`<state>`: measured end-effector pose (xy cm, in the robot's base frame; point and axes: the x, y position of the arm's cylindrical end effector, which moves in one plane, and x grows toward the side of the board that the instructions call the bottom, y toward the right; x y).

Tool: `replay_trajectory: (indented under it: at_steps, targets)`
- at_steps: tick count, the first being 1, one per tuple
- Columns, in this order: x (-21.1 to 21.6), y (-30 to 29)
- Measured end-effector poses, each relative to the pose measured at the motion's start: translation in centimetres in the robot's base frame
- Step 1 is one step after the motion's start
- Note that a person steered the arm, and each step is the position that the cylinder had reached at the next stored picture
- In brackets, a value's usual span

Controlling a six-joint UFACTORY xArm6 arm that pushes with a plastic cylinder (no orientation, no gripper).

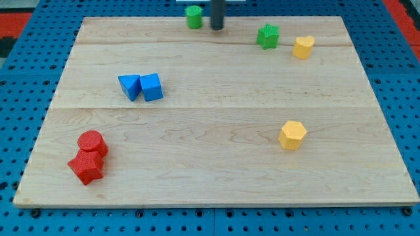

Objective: Move the green circle right a bit

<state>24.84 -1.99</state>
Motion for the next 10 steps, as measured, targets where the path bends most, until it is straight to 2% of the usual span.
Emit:
replay_trajectory:
  at_steps: [1, 2, 3, 4, 5, 6, 7, 9, 10]
  targets:
    - [4.4, -5.3]
    - [-2.6, -15.2]
    - [-5.7, -15.5]
    - [-5.3, -6.6]
    - [-0.4, 4.2]
    - [6.2, 2.3]
    - [8.9, -1.4]
    - [9.0, -2.1]
    - [9.2, 0.9]
